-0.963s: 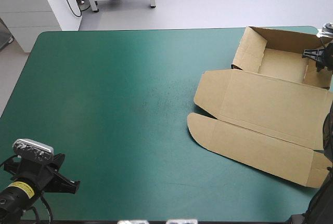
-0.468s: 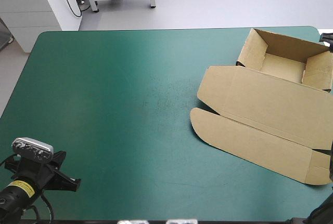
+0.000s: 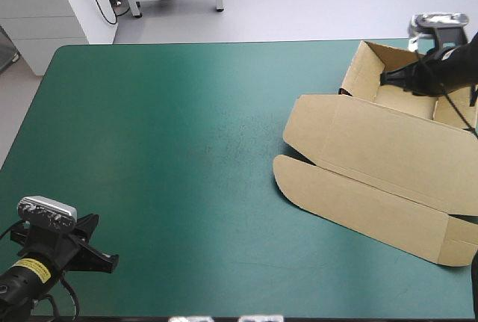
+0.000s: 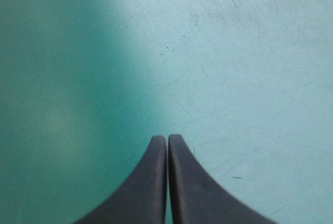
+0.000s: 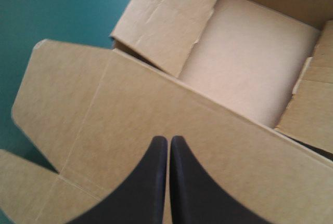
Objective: Fold the box
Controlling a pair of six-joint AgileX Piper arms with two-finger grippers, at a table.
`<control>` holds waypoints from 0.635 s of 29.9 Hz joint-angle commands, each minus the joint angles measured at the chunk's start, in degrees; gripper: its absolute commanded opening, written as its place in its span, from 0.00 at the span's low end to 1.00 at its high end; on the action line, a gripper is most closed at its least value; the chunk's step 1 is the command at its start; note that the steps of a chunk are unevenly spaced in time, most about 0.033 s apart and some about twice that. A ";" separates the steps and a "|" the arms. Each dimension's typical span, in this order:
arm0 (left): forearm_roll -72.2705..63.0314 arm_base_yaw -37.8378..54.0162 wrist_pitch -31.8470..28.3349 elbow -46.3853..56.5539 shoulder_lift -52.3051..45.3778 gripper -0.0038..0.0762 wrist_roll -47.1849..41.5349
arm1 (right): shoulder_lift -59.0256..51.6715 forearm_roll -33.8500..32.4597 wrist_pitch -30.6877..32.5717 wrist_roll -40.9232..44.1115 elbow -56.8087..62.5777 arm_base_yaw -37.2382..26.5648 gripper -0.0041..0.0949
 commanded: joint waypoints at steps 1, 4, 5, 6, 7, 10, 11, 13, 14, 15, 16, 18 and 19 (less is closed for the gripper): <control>-0.27 -0.38 -4.89 -1.43 0.35 0.04 -1.07 | -6.57 -0.03 -6.19 -1.76 6.22 5.26 0.04; -0.27 -0.38 -4.89 -1.43 0.22 0.04 -1.77 | -10.40 -0.03 -7.55 -3.11 11.90 9.45 0.04; -0.27 -0.38 -5.00 -1.16 -0.07 0.04 -1.77 | -11.60 0.25 -8.11 -3.59 13.96 10.73 0.04; -0.27 -0.38 -5.49 -0.66 -0.74 0.04 -1.77 | -13.17 0.67 -8.82 -4.28 16.07 11.95 0.04; -0.27 -0.38 -5.89 -0.18 -1.43 0.04 -1.77 | -14.86 1.35 -9.58 -5.48 18.22 12.98 0.04; -0.27 -0.38 -8.04 2.06 -3.94 0.04 -1.77 | -20.10 5.21 -10.77 -12.79 24.25 14.51 0.04; -0.27 -0.38 -8.46 2.81 -4.93 0.04 -1.77 | -22.16 6.63 -11.47 -14.29 26.49 14.61 0.04; -0.27 -0.38 -9.01 4.17 -6.68 0.04 -1.77 | -26.65 7.48 -14.25 -14.30 30.69 14.61 0.04; -0.27 -0.38 -9.08 4.78 -7.57 0.04 -1.77 | -29.09 7.48 -16.34 -14.30 33.12 14.61 0.04; -0.27 -0.38 -9.08 5.23 -8.38 0.04 -1.77 | -31.14 7.48 -18.91 -14.30 35.10 14.61 0.04; -0.27 -0.38 -9.08 5.46 -9.21 0.04 -1.77 | -33.83 7.48 -21.58 -14.30 37.65 14.61 0.04; -0.27 -0.38 -9.08 5.72 -10.60 0.04 -1.77 | -38.86 7.75 -26.37 -13.89 42.76 14.61 0.04; -0.27 -0.38 -9.08 5.78 -11.11 0.04 -1.77 | -41.65 7.75 -28.80 -13.46 45.25 14.61 0.04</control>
